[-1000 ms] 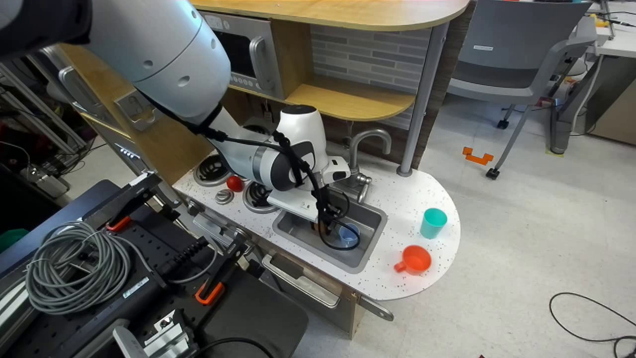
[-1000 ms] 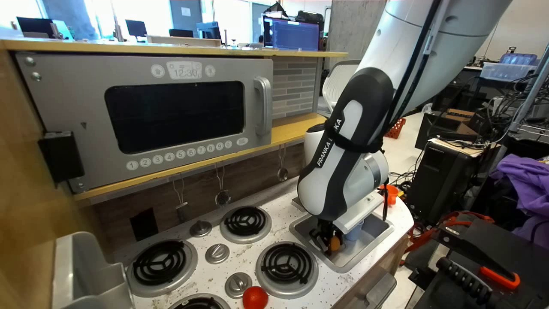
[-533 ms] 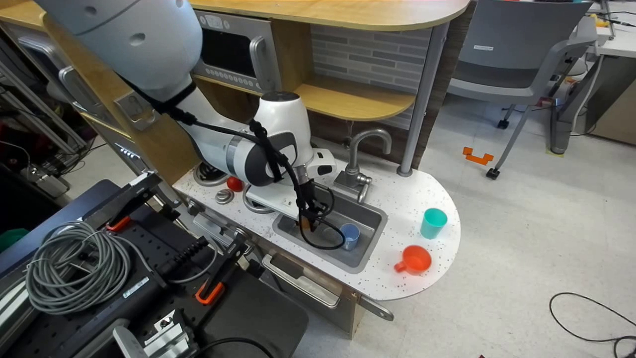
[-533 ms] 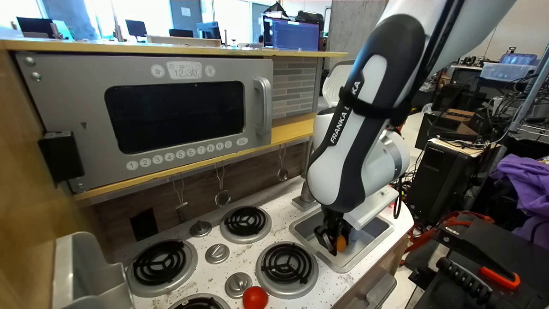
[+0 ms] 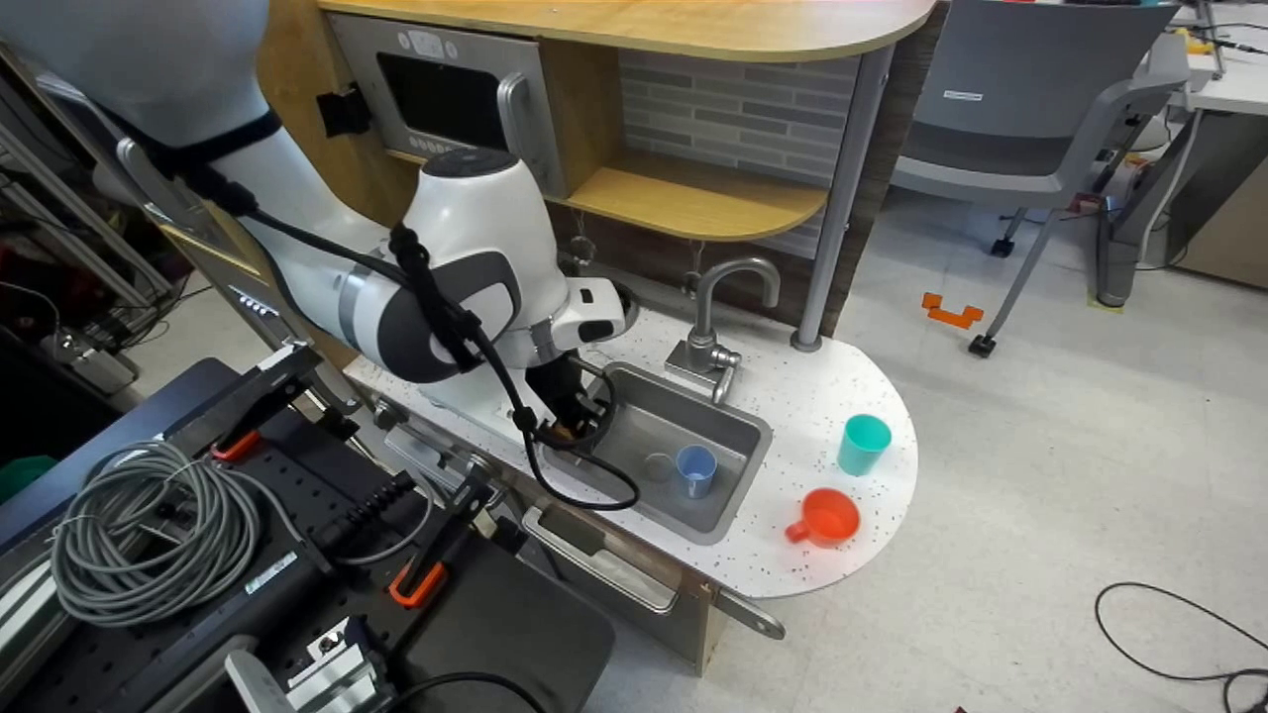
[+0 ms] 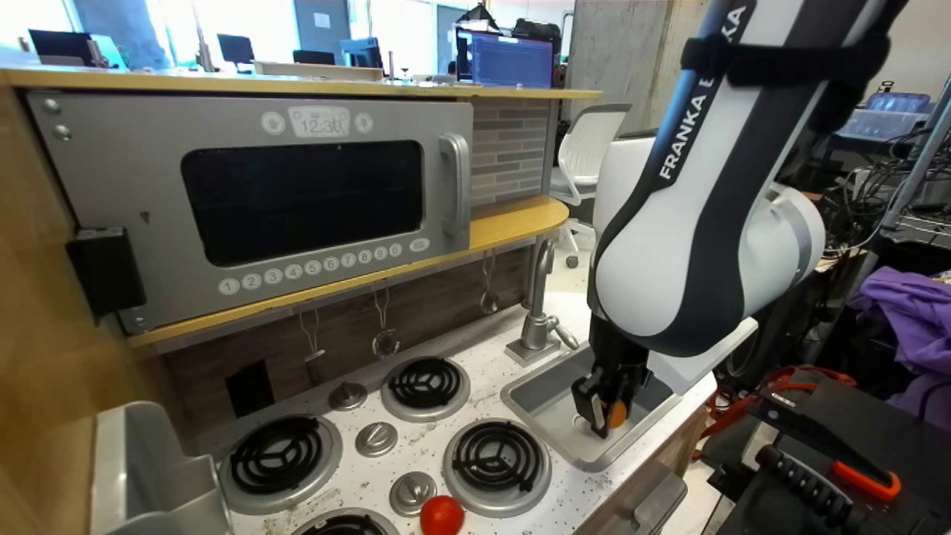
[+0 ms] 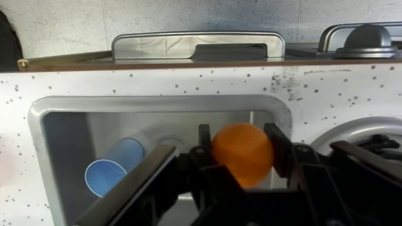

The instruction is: Take the orange ball from the sink and place it on the right front plate of the stove

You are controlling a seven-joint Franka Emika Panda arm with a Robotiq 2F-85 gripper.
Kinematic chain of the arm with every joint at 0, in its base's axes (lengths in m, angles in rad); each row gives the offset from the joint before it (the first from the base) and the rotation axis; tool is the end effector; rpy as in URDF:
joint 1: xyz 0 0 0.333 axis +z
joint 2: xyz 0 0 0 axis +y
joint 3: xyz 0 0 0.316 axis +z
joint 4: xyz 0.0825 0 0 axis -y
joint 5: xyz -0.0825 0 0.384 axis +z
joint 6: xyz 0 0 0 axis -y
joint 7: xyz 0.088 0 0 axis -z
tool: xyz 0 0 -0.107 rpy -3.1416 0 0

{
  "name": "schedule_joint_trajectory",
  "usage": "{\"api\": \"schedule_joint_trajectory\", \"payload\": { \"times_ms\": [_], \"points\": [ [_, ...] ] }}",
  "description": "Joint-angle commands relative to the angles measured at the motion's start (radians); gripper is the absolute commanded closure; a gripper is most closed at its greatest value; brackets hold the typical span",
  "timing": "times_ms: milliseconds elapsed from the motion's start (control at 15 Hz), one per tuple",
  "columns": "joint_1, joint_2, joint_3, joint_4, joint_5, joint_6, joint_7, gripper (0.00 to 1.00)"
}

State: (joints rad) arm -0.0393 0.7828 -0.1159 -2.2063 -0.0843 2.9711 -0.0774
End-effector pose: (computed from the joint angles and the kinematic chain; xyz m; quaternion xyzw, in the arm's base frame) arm 0.5020 -0.0809 0.0255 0.9986 0.0192 -0.0137 0.0465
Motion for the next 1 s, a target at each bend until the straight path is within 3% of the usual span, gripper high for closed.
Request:
{"api": "schedule_joint_trajectory", "payload": {
  "times_ms": [0,467,933],
  "points": [
    [0.031,-0.057,0.03,-0.041,-0.009,0.043,0.006,0.79],
    [0.17,-0.037,0.023,0.081,-0.017,-0.024,0.047,0.79],
    [0.205,0.028,0.008,0.167,-0.021,-0.119,0.081,0.79]
  ]
}}
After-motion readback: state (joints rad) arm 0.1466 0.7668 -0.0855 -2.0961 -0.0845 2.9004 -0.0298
